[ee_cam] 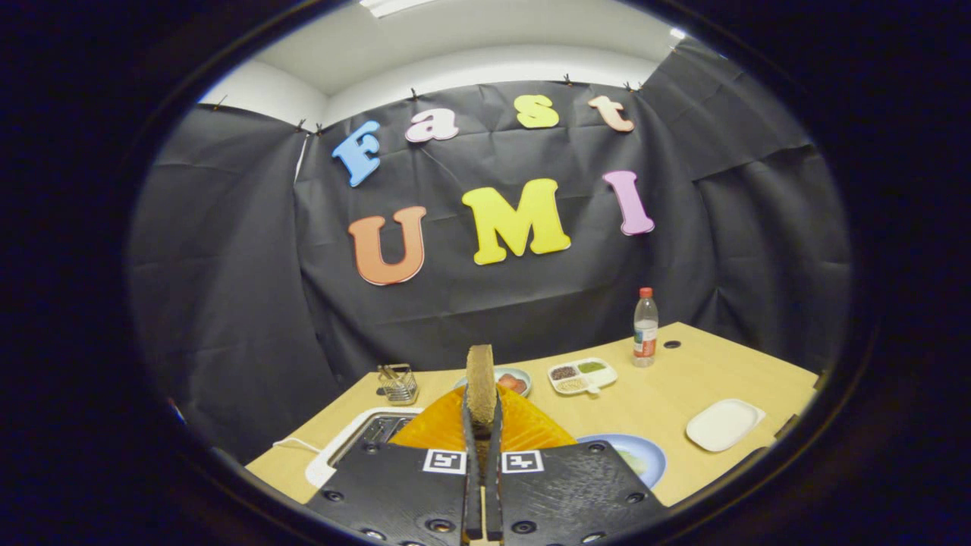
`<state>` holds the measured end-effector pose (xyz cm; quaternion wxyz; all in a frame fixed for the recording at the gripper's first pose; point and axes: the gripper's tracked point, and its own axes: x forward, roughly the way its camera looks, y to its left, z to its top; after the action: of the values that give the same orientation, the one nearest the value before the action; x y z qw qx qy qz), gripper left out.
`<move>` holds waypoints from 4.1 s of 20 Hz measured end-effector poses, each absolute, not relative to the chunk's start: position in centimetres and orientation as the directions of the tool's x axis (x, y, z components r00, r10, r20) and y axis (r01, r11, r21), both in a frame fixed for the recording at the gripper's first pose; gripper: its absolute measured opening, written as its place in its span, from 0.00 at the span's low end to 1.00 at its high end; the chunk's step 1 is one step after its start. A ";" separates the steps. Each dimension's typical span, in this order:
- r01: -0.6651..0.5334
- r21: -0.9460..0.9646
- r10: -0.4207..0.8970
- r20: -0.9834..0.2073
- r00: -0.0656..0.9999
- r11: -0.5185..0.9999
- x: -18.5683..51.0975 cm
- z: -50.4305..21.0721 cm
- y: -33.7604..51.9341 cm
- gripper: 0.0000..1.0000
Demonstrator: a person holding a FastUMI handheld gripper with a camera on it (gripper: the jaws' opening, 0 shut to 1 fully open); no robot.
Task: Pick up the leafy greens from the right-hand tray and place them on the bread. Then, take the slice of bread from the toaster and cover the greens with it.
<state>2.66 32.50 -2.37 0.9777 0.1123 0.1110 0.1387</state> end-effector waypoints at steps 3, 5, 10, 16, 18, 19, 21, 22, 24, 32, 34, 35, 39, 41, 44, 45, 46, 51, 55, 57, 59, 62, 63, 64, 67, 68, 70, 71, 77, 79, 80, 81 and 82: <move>-0.223 0.242 0.274 -0.205 0.940 0.944 3.1 -4.6 30.6 0.02; -0.201 0.251 0.261 -0.232 0.937 0.947 3.5 -6.6 30.0 0.02; -0.167 0.294 0.257 -0.303 0.918 0.941 4.2 -11.3 29.2 0.02; -0.120 0.368 0.260 -0.359 0.896 0.922 4.6 -14.5 28.3 0.02; -0.107 0.384 0.257 -0.363 0.896 0.917 4.7 -15.0 27.9 0.02; -0.103 0.395 0.257 -0.362 0.896 0.913 4.7 -15.2 27.8 0.02; -0.093 0.402 0.254 -0.368 0.895 0.911 4.8 -16.1 27.2 0.06; -0.087 0.402 0.248 -0.369 0.896 0.912 4.8 -16.4 26.7 0.06; -0.065 0.399 0.225 -0.367 0.903 0.915 4.9 -16.8 25.3 0.12; -0.045 0.399 0.218 -0.400 0.890 0.916 4.9 -18.5 22.9 0.33; -0.043 0.394 0.217 -0.409 0.886 0.918 4.7 -18.9 22.3 0.37; -0.043 0.390 0.217 -0.414 0.884 0.920 4.7 -19.2 22.2 0.41; -0.044 0.384 0.223 -0.436 0.872 0.922 4.8 -20.0 21.3 0.51; -0.050 0.374 0.227 -0.446 0.866 0.926 4.9 -20.5 20.8 0.53; -0.048 0.370 0.221 -0.440 0.870 0.928 4.7 -20.0 19.5 0.75; -0.057 0.367 0.222 -0.425 0.878 0.928 4.6 -19.3 19.2 0.77; -0.069 0.351 0.217 -0.403 0.889 0.934 4.3 -18.3 18.9 0.80; -0.140 0.173 0.175 -0.206 0.963 0.975 2.7 -9.7 17.3 0.89; -0.143 0.072 0.149 -0.092 0.985 0.987 0.1 -3.8 16.4 0.96; -0.142 0.056 0.145 -0.063 0.987 0.988 -1.1 -2.0 16.6 0.96; -0.161 0.042 0.163 -0.050 0.985 0.986 -2.3 -0.6 17.4 0.96; -0.170 0.027 0.171 -0.019 0.985 0.985 -3.6 1.0 18.7 0.96; -0.183 0.030 0.183 -0.017 0.983 0.983 -4.0 1.1 19.5 0.96; -0.188 0.031 0.188 -0.022 0.982 0.982 -4.2 0.8 20.0 0.96; -0.179 0.009 0.179 -0.016 0.984 0.984 -4.6 0.4 20.7 0.95; -0.184 -0.007 0.184 -0.016 0.983 0.983 -4.7 0.2 21.3 0.95; -0.193 -0.017 0.193 -0.014 0.981 0.981 -4.9 0.4 22.1 0.95; -0.195 -0.014 0.195 -0.010 0.981 0.981 -5.0 0.7 22.4 0.95; -0.186 -0.005 0.186 -0.025 0.982 0.982 -4.8 0.6 22.1 0.95; -0.176 -0.013 0.176 -0.007 0.984 0.984 -5.1 1.2 21.9 0.95; -0.168 -0.016 0.169 0.008 0.986 0.986 -5.2 1.6 21.7 0.95; -0.152 -0.018 0.153 0.024 0.988 0.988 -5.2 2.0 21.2 0.95; -0.137 -0.019 0.137 0.032 0.990 0.990 -5.1 2.1 20.7 0.95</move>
<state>-5.11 20.75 2.11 0.9975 -0.0082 -0.0165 0.0686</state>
